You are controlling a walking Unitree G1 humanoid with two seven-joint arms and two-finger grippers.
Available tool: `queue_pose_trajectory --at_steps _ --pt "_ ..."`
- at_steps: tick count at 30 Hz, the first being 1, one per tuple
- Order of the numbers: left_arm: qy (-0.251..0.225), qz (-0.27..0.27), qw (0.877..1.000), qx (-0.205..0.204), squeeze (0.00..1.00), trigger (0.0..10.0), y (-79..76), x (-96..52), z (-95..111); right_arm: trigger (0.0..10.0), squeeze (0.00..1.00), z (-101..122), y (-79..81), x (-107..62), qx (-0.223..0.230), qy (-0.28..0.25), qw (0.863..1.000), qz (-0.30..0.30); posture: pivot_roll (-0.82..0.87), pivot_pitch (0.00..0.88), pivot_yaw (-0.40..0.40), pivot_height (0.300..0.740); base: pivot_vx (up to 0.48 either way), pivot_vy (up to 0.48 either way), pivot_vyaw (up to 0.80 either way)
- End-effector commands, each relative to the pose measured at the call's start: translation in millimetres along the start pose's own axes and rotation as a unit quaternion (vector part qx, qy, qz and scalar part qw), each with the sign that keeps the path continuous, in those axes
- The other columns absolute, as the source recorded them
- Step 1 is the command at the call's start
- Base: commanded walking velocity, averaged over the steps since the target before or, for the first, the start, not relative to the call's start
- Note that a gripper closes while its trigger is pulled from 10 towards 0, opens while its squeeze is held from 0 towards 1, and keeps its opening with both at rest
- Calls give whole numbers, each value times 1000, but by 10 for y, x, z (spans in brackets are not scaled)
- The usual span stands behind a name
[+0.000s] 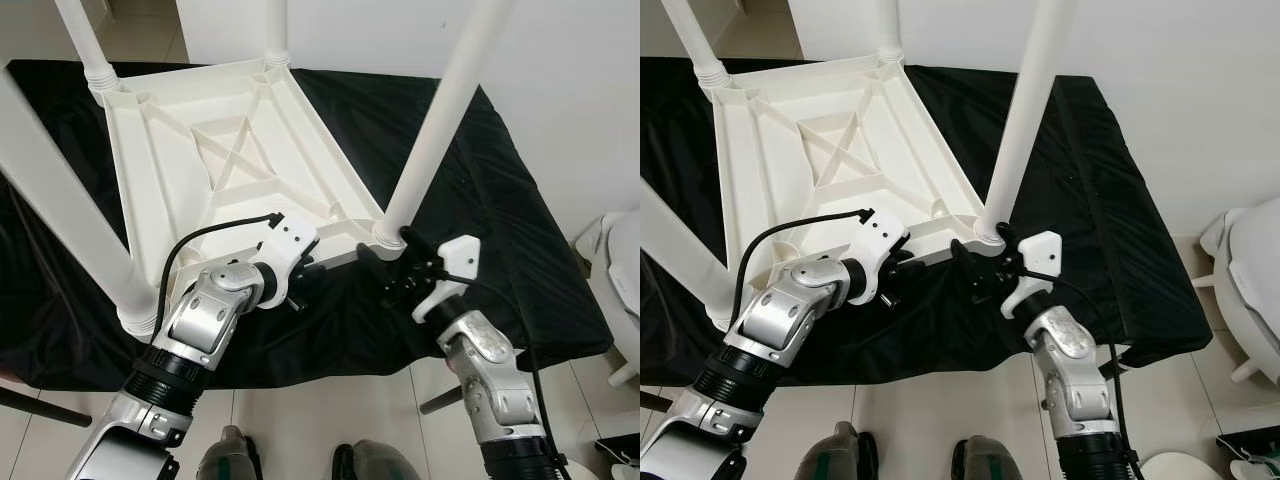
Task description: Building children table
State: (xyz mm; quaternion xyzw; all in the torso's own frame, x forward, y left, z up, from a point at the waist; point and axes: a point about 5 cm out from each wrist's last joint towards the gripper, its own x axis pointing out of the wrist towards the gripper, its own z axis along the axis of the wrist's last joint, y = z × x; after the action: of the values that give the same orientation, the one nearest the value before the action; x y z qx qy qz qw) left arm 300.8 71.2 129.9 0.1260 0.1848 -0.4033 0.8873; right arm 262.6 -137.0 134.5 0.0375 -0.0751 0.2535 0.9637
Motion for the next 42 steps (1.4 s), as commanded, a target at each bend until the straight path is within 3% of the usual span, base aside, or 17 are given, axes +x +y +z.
queue_pose_trajectory --at_steps 1,8,9,10,11,16,18,20,23,27,28,34,35,36,37,42 --pt "-8 54 998 10 0 0 51 15 71 10000 0 -19 -15 4 -1 4 1000 -2 -110 21 -21 740 0 0 0" --pt "-30 79 996 16 0 0 21 196 249 10000 0 -8 -21 10 -5 1 1000 -6 -123 14 -16 740 0 0 0" --pt "-38 86 995 14 0 7647 20 241 316 10000 0 -5 -24 16 -6 1 1000 -8 -128 18 -12 740 0 0 0" --pt "-47 91 995 14 0 10000 14 282 381 10000 0 -3 -25 20 -6 0 1000 -10 -128 18 -12 740 0 0 0" --pt "-67 82 994 12 0 10000 -32 327 499 10000 0 2 -25 25 -7 -1 1000 -13 -130 19 -11 740 0 0 0" --pt "-79 70 994 18 0 10000 -66 325 555 10000 0 7 -26 27 -6 -2 1000 -17 -135 29 -6 740 0 0 0" --pt "-105 37 994 19 0 10000 -121 255 608 10000 0 8 -27 10 -6 -3 1000 -22 -136 37 -2 740 0 0 0" --pt "-105 37 994 19 0 10000 -121 255 608 10000 0 8 -27 10 -6 -3 1000 -22 -136 37 -2 740 0 0 0" --pt "-136 -20 990 25 0 10000 -215 116 624 10000 0 -14 -19 -18 -7 2 1000 -27 -131 44 -2 740 0 0 0" --pt "-147 -35 988 30 0 10000 -236 54 593 10000 0 -30 -12 -9 -6 3 1000 -31 -116 52 -8 740 0 0 0" --pt "-156 -42 987 27 1000 10000 -244 21 589 10000 0 -33 -7 6 -5 3 999 -32 -111 54 -10 740 0 0 0" --pt "-159 -39 986 42 1000 10000 -269 -22 572 10000 0 -43 15 47 0 4 1000 -28 -90 57 -16 740 0 0 0" --pt "-157 -36 986 44 424 10000 -270 -23 564 10000 0 -45 22 54 0 4 1000 -26 -87 59 -17 740 0 0 0" --pt "-157 -36 986 44 424 10000 -270 -23 564 10000 0 -45 22 54 0 4 1000 -26 -87 59 -17 740 0 0 0" --pt "-156 -35 986 46 0 10000 -275 -28 561 10000 0 -45 26 58 1 5 1000 -25 -87 59 -17 740 0 0 0" --pt "-157 -38 986 46 0 10000 -290 -47 561 10000 0 -44 28 54 1 4 1000 -25 -87 64 -17 740 0 0 0"
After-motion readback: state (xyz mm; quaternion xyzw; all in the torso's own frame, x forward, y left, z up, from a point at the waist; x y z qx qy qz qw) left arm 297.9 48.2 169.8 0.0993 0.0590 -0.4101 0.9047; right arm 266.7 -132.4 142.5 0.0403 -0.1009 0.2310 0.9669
